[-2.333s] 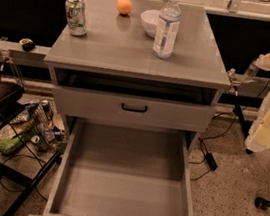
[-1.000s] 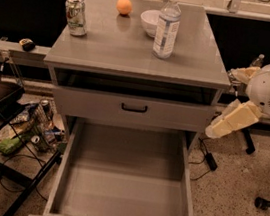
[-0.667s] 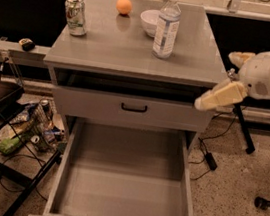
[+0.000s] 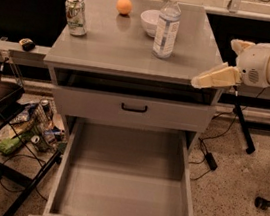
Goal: Place blue plastic bottle into middle drawer
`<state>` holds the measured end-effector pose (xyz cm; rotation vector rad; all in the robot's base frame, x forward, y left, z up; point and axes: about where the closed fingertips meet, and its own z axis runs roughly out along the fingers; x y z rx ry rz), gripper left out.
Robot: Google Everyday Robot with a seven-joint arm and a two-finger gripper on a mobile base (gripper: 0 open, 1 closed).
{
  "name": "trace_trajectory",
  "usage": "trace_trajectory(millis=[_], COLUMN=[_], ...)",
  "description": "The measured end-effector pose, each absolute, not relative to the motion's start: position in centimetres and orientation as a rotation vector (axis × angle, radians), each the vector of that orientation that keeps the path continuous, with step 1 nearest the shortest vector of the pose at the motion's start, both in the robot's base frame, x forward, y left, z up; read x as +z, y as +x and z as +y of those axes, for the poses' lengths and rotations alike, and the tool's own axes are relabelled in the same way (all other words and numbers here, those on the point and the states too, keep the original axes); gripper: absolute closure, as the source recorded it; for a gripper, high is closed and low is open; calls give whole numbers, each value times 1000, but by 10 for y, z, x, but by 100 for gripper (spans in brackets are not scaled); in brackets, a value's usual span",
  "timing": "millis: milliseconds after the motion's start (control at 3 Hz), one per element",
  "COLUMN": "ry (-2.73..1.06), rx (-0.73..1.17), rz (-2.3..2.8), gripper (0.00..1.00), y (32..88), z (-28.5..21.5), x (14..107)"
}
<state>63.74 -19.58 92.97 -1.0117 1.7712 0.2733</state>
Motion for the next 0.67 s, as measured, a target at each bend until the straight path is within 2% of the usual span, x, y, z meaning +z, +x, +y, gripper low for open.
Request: trace_trajectory(millis=[667], ry=[-909], rx=[411], rz=[1637], gripper=[0], y=[720], z=[-144], x=[928])
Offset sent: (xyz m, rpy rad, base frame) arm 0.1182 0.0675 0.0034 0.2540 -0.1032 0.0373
